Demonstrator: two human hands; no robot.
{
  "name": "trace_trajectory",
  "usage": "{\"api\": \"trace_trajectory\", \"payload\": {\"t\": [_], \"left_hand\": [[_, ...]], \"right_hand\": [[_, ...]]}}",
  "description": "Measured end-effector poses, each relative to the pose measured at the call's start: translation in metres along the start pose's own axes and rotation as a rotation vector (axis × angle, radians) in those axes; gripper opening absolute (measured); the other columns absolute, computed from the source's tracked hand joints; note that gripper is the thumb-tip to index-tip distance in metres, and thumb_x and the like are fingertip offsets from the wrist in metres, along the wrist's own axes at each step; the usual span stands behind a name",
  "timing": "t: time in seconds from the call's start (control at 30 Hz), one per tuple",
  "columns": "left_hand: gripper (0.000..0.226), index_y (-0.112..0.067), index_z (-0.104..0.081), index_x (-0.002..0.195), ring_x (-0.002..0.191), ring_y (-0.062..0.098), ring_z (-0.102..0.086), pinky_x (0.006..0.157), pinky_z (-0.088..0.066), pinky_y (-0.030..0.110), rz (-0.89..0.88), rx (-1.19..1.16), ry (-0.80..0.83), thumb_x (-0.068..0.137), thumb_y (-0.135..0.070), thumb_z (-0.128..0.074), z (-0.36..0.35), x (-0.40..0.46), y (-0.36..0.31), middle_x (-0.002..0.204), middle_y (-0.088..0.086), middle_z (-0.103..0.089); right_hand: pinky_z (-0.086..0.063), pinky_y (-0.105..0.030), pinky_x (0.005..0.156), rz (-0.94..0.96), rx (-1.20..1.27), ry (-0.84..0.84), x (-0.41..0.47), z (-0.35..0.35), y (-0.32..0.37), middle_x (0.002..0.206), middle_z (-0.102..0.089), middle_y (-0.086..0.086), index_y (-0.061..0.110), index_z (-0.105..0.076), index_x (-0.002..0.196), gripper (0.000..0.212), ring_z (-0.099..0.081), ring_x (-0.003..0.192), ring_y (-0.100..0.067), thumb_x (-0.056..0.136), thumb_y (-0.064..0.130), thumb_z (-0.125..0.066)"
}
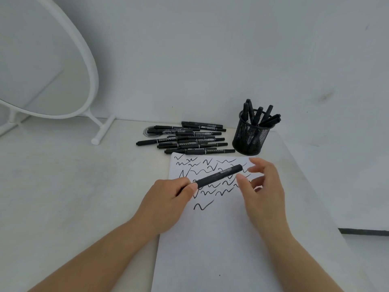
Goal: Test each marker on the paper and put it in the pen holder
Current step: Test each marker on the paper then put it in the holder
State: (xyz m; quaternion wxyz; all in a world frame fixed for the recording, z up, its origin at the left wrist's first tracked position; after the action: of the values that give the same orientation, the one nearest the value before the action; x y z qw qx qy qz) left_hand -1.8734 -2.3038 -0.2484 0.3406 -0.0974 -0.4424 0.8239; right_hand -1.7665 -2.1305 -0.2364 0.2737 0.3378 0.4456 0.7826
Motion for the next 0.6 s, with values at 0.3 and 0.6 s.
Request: {"api": "trace_trajectory", "payload": {"t": [0.3,0.6], "left_hand": [[0.036,-0.027,-0.039,0.057,0.050,0.011,-0.038,0.052,-0.028,0.028,-0.132,0.204,0.003,0.092,-0.035,-0.043,0.003,0.015,-0.032,0.047,-0.007,-0.041],[0.021,-0.033,-0.051,0.078,0.062,0.002,-0.049,0.053,-0.032,0.023,-0.118,0.329,-0.059,0.090,-0.048,-0.043,0.034,0.074,-0.026,0.061,-0.013,-0.053]], "right_hand": [[-0.051,-0.029,0.056,0.986,-0.602,0.180,-0.023,-0.035,0.077,0.082,-0.066,-0.003,0.010,-0.069,0.088,0.012,-0.061,0.067,-0.023,0.081,0.016,-0.062],[-0.039,-0.024,0.066,0.624,-0.293,-0.078,0.074,0.019,0.091,0.089,-0.061,-0.005,0.009,-0.057,0.099,0.012,-0.058,0.074,-0.022,0.088,0.005,-0.056]]}}
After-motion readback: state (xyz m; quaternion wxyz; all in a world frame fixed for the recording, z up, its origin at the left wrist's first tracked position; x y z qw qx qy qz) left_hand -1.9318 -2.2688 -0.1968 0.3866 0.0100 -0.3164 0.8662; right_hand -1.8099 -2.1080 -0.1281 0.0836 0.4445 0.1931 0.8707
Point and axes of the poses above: each hand's wrist, its own x-axis towards the middle knuckle, its own z-axis out of the back of the hand, y = z × x, the point moved 6 cm from there along x, towards the middle knuckle
